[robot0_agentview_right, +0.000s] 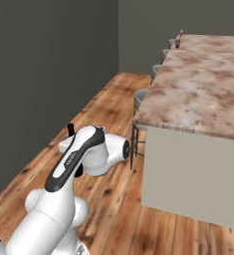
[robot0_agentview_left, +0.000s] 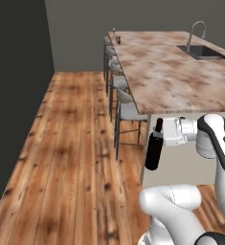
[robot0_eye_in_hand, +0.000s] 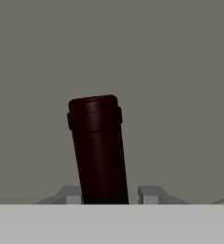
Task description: There is a wine glass and glass cup on the dining counter. Place the wine bottle next to the wine glass and the juice bottle next to the glass cup.
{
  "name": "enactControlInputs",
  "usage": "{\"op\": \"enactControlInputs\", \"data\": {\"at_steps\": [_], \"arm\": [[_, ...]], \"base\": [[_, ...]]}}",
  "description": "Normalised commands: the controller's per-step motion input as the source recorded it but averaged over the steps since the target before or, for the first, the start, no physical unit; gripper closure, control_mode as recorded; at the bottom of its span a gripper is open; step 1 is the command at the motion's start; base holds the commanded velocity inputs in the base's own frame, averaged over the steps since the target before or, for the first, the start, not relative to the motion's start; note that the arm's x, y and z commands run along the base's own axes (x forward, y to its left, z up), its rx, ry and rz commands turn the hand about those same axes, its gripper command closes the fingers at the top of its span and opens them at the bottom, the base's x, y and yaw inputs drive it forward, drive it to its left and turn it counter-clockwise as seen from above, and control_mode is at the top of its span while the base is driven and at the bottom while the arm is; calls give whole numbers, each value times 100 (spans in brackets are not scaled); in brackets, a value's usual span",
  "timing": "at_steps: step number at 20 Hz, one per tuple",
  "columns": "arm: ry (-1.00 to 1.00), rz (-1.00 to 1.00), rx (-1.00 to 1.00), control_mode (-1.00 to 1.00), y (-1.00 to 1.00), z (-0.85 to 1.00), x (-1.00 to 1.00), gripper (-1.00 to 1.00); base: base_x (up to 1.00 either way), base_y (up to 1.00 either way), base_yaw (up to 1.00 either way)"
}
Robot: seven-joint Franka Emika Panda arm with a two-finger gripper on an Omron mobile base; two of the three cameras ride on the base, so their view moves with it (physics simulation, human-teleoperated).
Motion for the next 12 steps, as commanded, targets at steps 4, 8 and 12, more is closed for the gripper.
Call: {"op": "enactControlInputs", "data": {"at_steps": [4, 8, 12], "arm": [[0, 0, 0, 100, 0, 0, 0, 100], [0, 0, 0, 100, 0, 0, 0, 100], [0, 0, 0, 100, 0, 0, 0, 100]], "base": [[68, 51, -3], [71, 60, -9], [63, 67, -7]]}}
